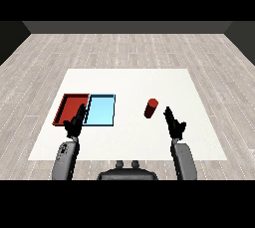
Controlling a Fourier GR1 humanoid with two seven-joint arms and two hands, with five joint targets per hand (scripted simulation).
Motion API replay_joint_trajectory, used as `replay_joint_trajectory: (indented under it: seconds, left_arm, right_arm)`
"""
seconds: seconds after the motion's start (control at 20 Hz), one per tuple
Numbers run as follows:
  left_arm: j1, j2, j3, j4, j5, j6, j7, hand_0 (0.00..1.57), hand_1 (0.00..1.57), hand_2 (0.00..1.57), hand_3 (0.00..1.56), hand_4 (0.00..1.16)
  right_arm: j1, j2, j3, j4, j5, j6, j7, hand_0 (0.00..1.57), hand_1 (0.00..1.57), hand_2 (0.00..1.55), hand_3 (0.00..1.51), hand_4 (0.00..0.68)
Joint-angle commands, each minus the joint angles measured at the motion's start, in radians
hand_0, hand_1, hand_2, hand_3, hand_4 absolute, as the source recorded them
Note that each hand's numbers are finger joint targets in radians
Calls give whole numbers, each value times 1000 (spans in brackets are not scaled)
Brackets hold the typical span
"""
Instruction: Pick the red can and put it in the red box
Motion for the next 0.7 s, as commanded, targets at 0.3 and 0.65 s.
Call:
replay_joint_trajectory:
  seconds: [0.3,0.65]
  left_arm:
    - [-82,-71,2,-114,40,-10,-219,0,0,0,0,0]
    - [11,-61,26,-86,60,-68,-397,0,0,0,0,0]
  right_arm:
    - [-112,-187,-226,18,-212,225,-201,0,0,0,0,0]
    - [-101,-305,-336,244,-279,446,-434,0,0,0,0,0]
